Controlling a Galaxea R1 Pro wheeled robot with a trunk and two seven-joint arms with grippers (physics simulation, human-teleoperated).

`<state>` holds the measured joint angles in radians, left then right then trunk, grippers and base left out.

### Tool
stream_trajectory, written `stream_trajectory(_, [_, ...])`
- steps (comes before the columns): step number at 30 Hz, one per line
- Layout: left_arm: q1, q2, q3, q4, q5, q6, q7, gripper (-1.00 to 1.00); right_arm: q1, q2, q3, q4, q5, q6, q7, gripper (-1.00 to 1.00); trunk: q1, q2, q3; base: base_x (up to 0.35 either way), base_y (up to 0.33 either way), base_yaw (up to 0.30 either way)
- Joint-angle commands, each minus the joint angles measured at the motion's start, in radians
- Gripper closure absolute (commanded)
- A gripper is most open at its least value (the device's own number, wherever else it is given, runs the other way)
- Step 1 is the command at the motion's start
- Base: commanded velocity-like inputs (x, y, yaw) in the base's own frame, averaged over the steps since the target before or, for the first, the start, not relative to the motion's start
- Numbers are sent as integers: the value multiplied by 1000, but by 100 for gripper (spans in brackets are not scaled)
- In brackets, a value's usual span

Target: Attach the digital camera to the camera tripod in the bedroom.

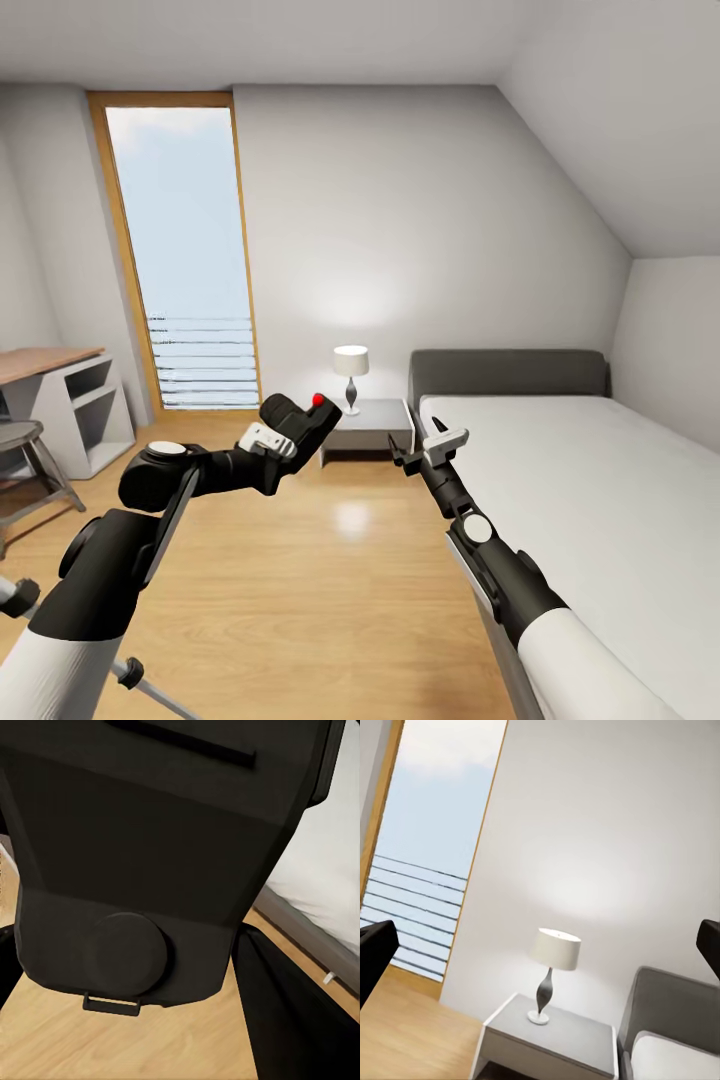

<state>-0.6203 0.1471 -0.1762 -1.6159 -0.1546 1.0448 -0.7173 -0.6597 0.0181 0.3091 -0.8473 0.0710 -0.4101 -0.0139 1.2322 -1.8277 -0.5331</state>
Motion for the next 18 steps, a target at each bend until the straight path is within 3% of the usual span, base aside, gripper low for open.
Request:
stream_trajectory(1, [-1, 1, 4, -1, -9, 2, -11, 100, 0, 0, -1, 2, 7, -3, -1, -100, -4, 7, 2, 0, 0, 0])
stream_trajectory(18, [-1, 0, 7, -1, -9, 2, -11, 100, 0, 0, -1, 7, 7, -3, -1, -100, -69, 126, 55, 0, 0, 0])
